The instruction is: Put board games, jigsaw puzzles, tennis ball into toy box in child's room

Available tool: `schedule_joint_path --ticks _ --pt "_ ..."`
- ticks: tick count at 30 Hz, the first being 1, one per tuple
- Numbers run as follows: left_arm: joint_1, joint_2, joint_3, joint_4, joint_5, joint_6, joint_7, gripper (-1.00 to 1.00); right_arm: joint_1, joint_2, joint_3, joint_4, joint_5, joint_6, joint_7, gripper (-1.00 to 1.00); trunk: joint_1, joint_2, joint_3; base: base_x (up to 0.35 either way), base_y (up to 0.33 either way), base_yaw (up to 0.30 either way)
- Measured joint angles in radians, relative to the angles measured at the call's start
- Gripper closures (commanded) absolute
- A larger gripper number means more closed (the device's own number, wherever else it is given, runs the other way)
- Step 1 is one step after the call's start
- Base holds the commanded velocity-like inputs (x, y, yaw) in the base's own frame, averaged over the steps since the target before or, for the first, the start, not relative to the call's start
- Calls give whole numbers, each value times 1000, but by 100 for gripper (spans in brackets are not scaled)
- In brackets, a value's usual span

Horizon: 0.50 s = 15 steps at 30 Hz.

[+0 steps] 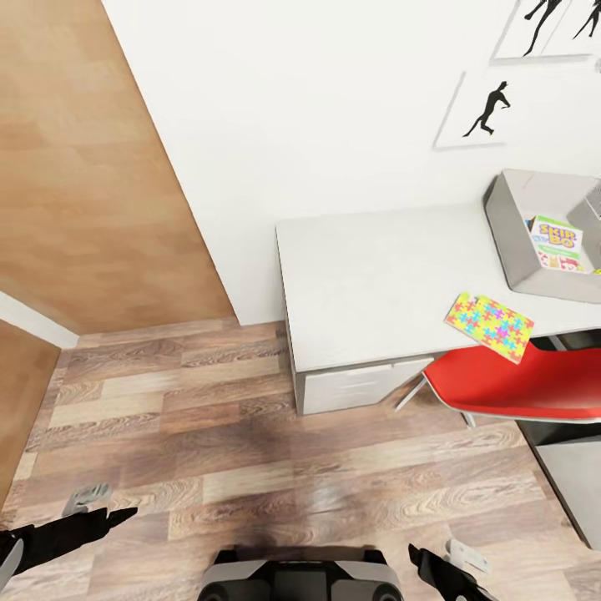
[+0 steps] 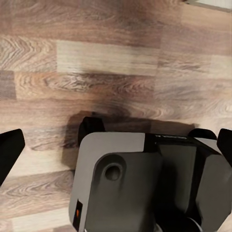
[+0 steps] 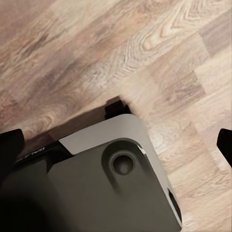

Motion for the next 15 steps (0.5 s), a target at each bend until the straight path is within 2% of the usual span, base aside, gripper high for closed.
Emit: schedule_joint_path --ticks 15 --pt "0 1 -5 0 -3 -8 0 -100 0 -1 -1 26 -1 -27 2 -100 0 0 24 0 0 0"
